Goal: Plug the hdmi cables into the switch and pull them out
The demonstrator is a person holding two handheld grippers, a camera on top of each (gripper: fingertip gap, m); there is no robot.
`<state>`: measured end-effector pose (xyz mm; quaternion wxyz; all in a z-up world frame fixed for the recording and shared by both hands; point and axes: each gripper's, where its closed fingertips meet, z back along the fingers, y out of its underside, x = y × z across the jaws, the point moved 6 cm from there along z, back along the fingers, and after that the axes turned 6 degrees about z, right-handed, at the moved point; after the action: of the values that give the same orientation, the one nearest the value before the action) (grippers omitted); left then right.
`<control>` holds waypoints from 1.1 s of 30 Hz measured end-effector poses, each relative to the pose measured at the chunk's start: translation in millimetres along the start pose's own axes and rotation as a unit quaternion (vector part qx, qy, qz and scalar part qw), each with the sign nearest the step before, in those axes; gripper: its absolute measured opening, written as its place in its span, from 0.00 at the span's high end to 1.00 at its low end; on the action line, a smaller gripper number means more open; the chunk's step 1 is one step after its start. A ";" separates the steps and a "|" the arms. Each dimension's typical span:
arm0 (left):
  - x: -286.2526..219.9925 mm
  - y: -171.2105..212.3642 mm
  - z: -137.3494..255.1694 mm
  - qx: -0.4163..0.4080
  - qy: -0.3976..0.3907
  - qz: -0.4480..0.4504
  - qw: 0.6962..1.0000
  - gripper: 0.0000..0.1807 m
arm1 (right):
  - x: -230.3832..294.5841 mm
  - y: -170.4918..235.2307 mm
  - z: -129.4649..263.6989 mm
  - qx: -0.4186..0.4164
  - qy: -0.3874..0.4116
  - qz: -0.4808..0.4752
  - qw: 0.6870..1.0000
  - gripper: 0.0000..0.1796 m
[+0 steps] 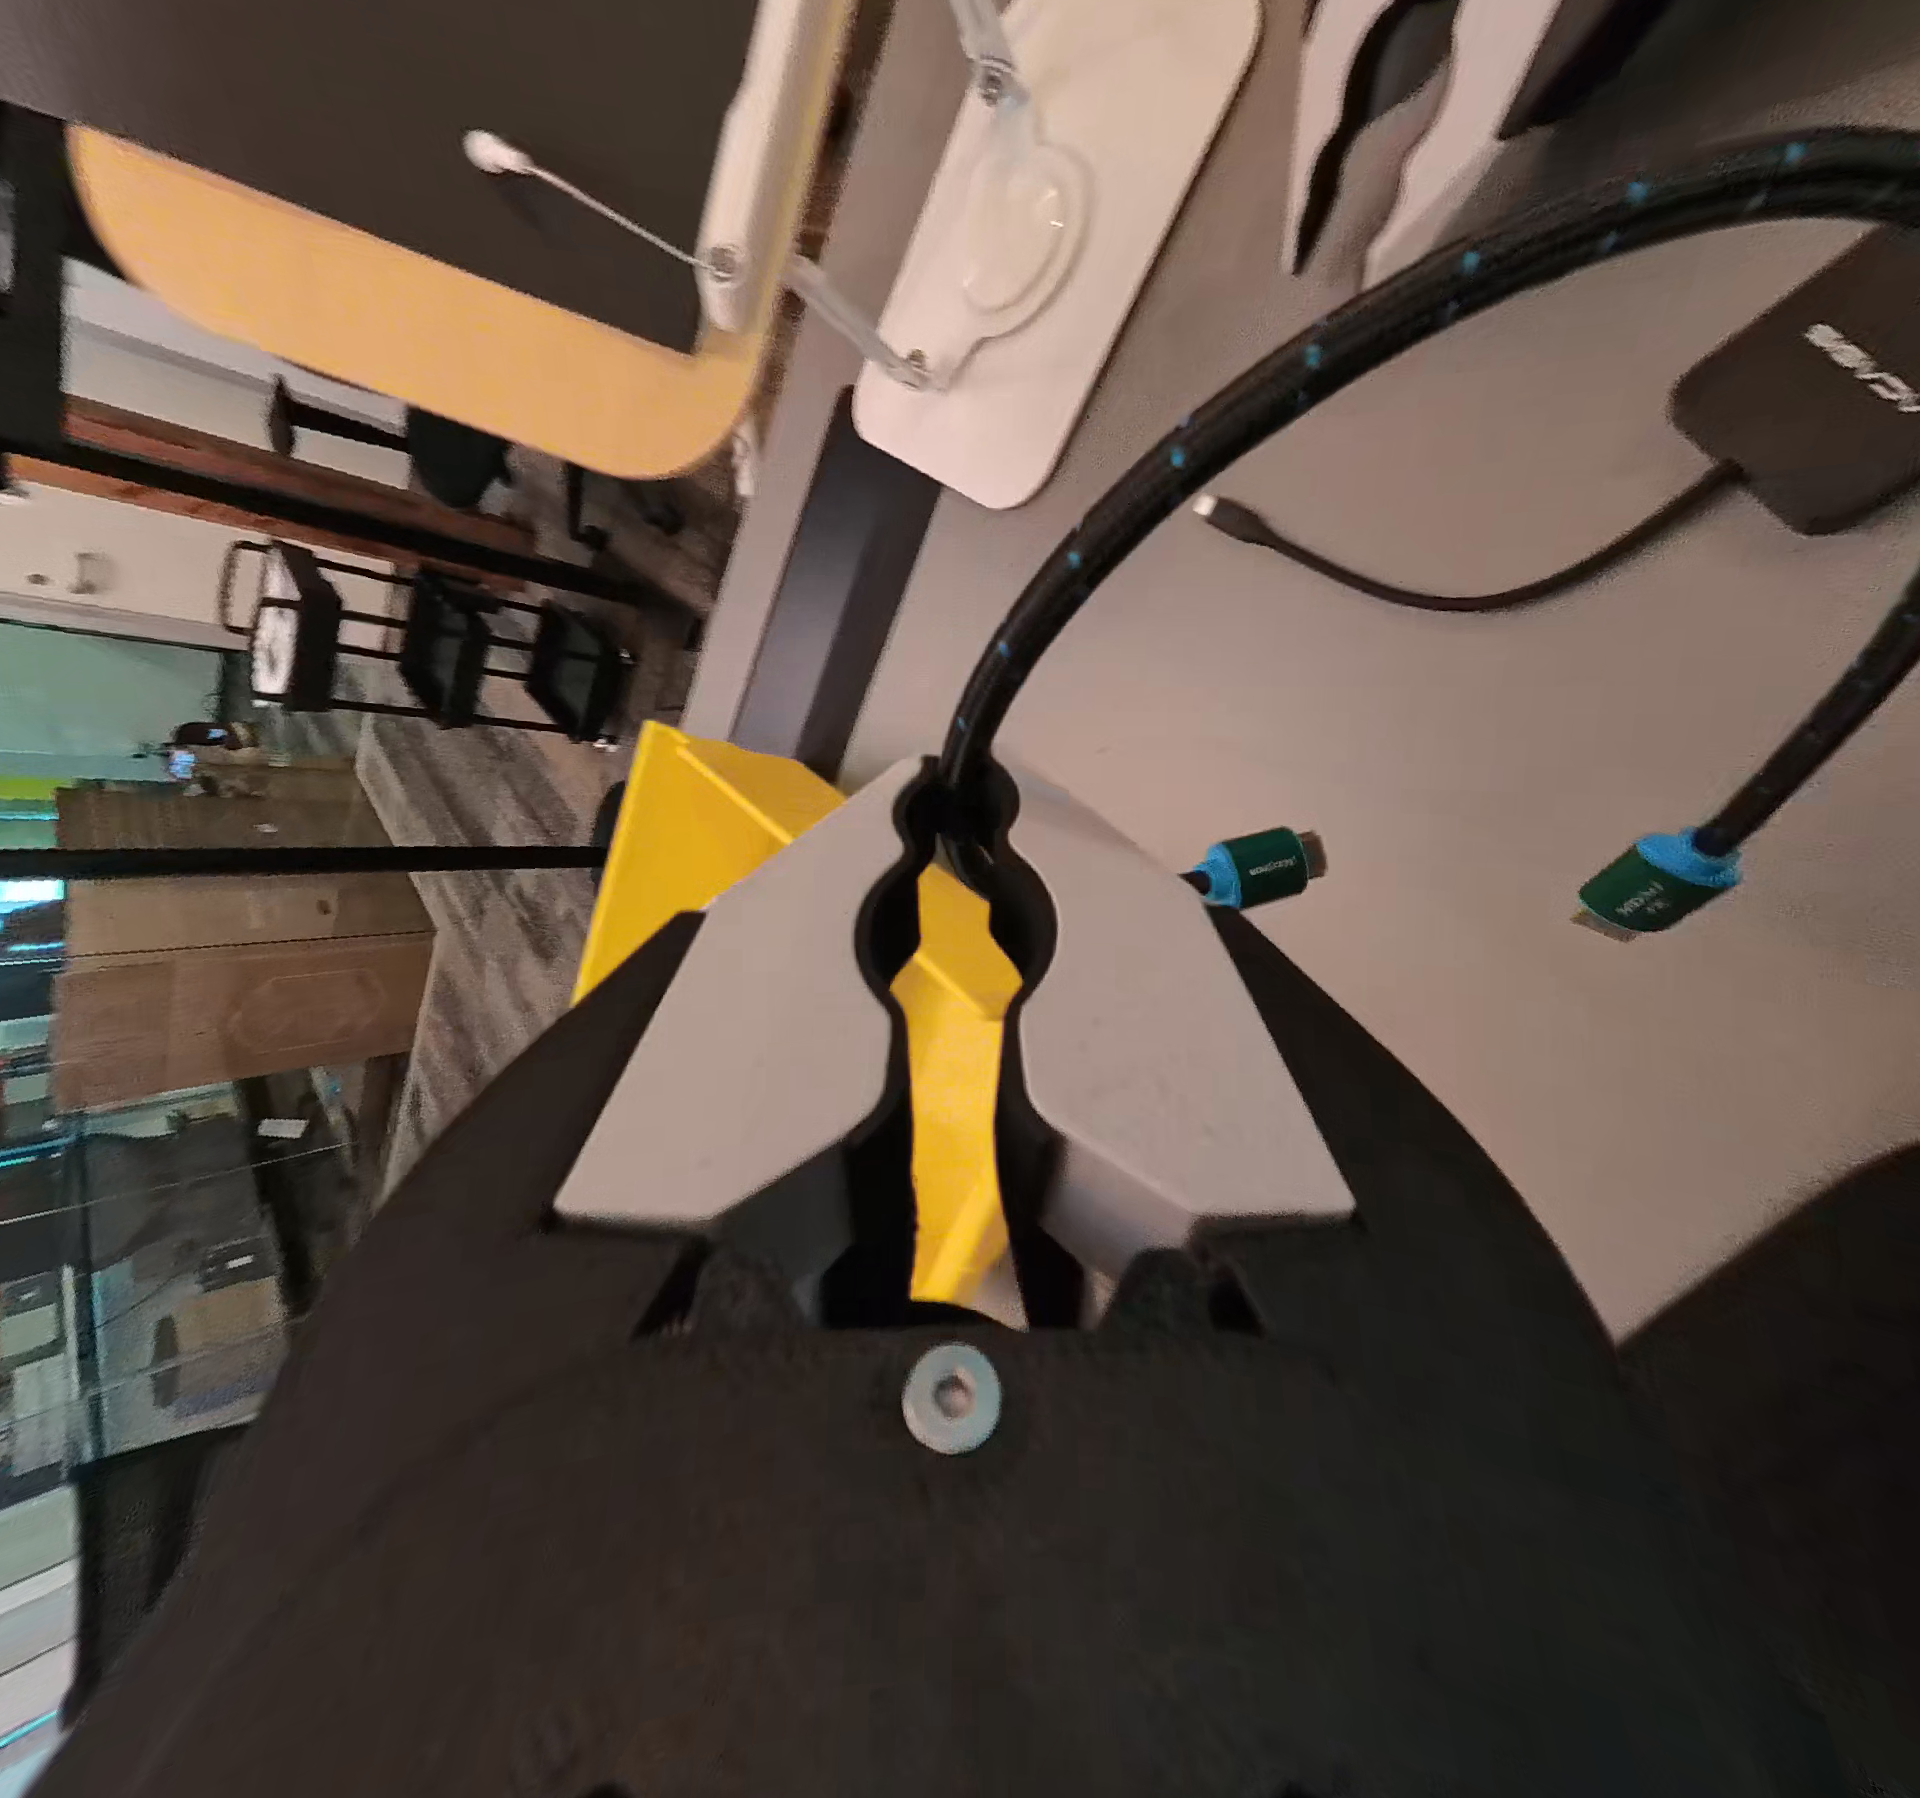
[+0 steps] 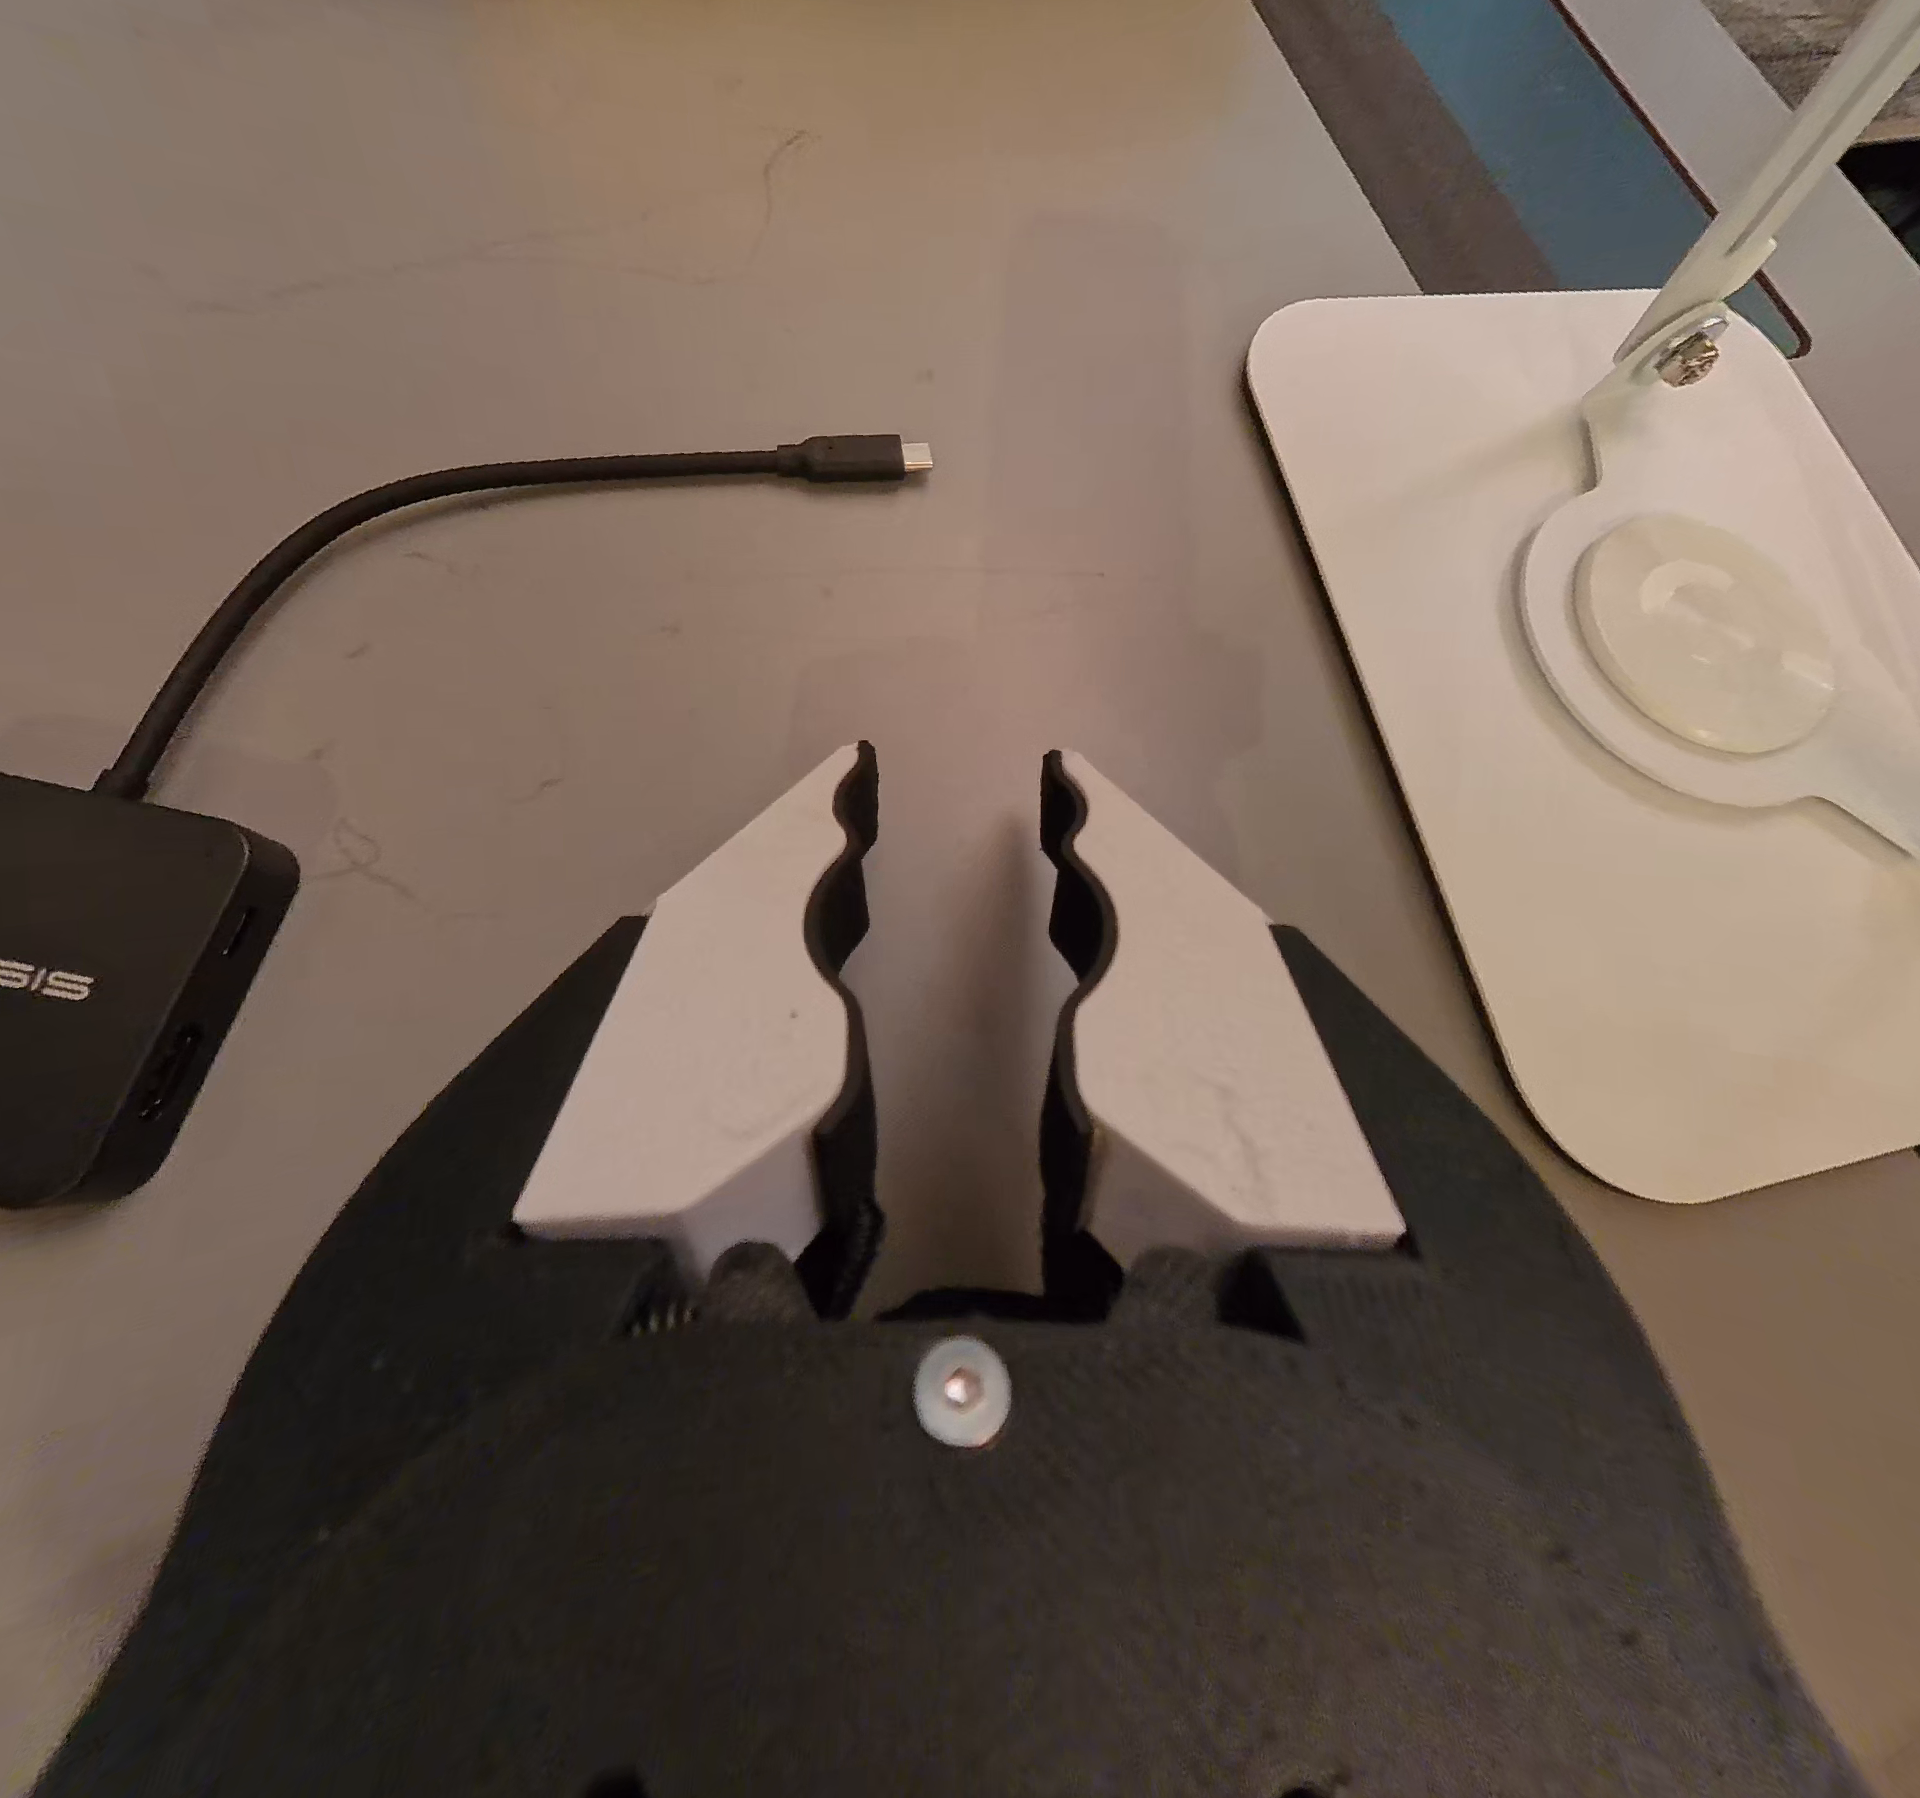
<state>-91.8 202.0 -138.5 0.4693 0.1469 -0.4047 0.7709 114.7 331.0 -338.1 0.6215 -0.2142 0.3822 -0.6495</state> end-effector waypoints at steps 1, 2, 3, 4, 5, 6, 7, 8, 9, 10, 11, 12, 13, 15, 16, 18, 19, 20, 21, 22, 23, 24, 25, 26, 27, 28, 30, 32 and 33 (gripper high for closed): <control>-7.5 2.1 -4.3 0.007 0.009 0.000 1.000 0.98 | 0.1 0.0 -0.1 0.001 0.000 0.000 1.000 0.83; -14.6 5.3 -9.3 0.018 0.018 -0.001 1.000 0.98 | 0.2 0.0 -0.3 0.001 0.000 0.001 1.000 0.83; -21.6 9.1 -14.6 0.033 0.029 -0.003 0.999 0.98 | 0.4 0.1 -0.4 0.002 0.000 0.001 1.000 0.83; -27.8 13.0 -20.0 0.046 0.039 -0.004 0.998 0.98 | 0.5 0.3 -0.7 0.003 0.000 0.002 1.000 0.83; -33.9 17.6 -25.9 0.064 0.054 -0.002 0.997 0.98 | 0.7 0.4 -0.9 0.005 0.000 0.003 1.000 0.83; -39.8 23.1 -32.4 0.085 0.071 -0.001 0.994 0.98 | 0.9 0.5 -1.1 0.006 0.000 0.004 1.000 0.83; -42.4 28.4 -39.1 0.103 0.074 0.000 0.992 0.98 | 0.9 0.6 -1.3 0.007 0.000 0.005 1.000 0.83; -42.3 31.4 -45.4 0.106 0.066 0.003 0.992 0.98 | 1.0 0.7 -1.5 0.008 0.000 0.006 1.000 0.83; -44.7 35.0 -51.4 0.113 0.079 0.015 0.990 0.98 | 1.2 0.8 -1.6 0.009 0.000 0.006 1.000 0.83; -45.7 40.8 -57.4 0.128 0.090 0.025 0.987 0.98 | 1.3 0.9 -1.7 0.009 -0.001 0.007 1.000 0.83; -47.0 47.5 -62.7 0.150 0.105 0.031 0.983 0.98 | 1.4 0.9 -1.7 0.009 -0.001 0.007 1.000 0.83; -50.6 54.2 -67.1 0.175 0.131 0.042 0.975 0.98 | 1.5 0.9 -1.9 0.010 -0.001 0.008 1.000 0.83; -54.8 59.2 -71.3 0.193 0.154 0.049 0.968 0.98 | 1.5 1.0 -1.9 0.010 -0.001 0.008 1.000 0.83; -56.9 66.7 -83.6 0.213 0.145 0.050 0.965 0.98 | 1.5 1.1 -2.2 0.011 -0.003 0.008 1.000 0.83; -60.0 74.9 -90.0 0.239 0.149 0.047 0.958 0.98 | 1.6 1.1 -2.2 0.011 -0.003 0.008 1.000 0.83; -62.0 87.1 -103.5 0.256 0.142 0.048 0.955 0.98 | 1.6 1.0 -2.1 0.011 -0.003 0.008 1.000 0.83; -64.4 92.2 -109.1 0.257 0.151 0.061 0.953 0.98 | 1.6 1.1 -2.1 0.011 -0.004 0.008 1.000 0.83; -65.2 97.7 -113.9 0.261 0.153 0.072 0.950 0.98 | 1.6 1.0 -2.0 0.010 -0.004 0.008 1.000 0.83; -63.1 102.0 -118.2 0.261 0.141 0.077 0.952 0.98 | 1.6 1.0 -2.0 0.010 -0.004 0.008 1.000 0.83; -62.3 105.3 -121.3 0.259 0.134 0.079 0.953 0.98 | 1.5 1.1 -2.1 0.010 -0.004 0.008 1.000 0.83; -62.4 108.9 -123.7 0.261 0.133 0.082 0.953 0.97 | 1.6 1.1 -2.1 0.011 -0.005 0.008 1.000 0.83; -62.8 112.1 -125.8 0.265 0.133 0.089 0.951 0.92 | 1.6 1.1 -2.3 0.011 -0.005 0.009 1.000 0.83; -64.4 114.7 -127.0 0.268 0.143 0.099 0.948 0.85 | 1.7 1.3 -2.5 0.012 -0.005 0.009 1.000 0.83; -67.1 115.5 -127.4 0.266 0.161 0.115 0.943 0.80 | 1.8 1.3 -2.8 0.013 -0.005 0.010 1.000 0.83; -67.9 115.0 -127.4 0.257 0.173 0.127 0.942 0.77 | 1.8 1.4 -2.9 0.014 -0.005 0.011 1.000 0.83; -68.2 114.9 -126.9 0.250 0.179 0.134 0.942 0.73 | 2.0 1.4 -2.9 0.014 -0.005 0.011 1.000 0.83; -66.9 115.0 -124.2 0.245 0.181 0.144 0.941 0.65 | 1.9 1.5 -2.9 0.014 -0.005 0.011 1.000 0.83; -68.7 106.2 -117.2 0.218 0.189 0.149 0.946 0.63 | 1.8 1.4 -2.7 0.013 -0.006 0.011 1.000 0.83; -71.1 99.0 -112.6 0.203 0.193 0.146 0.949 0.62 | 1.7 1.4 -2.6 0.012 -0.006 0.010 1.000 0.83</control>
<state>-121.2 221.8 -300.7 0.3812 0.0268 -0.1582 0.9105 113.4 330.0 -341.0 0.6328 -0.2069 0.3723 -0.6466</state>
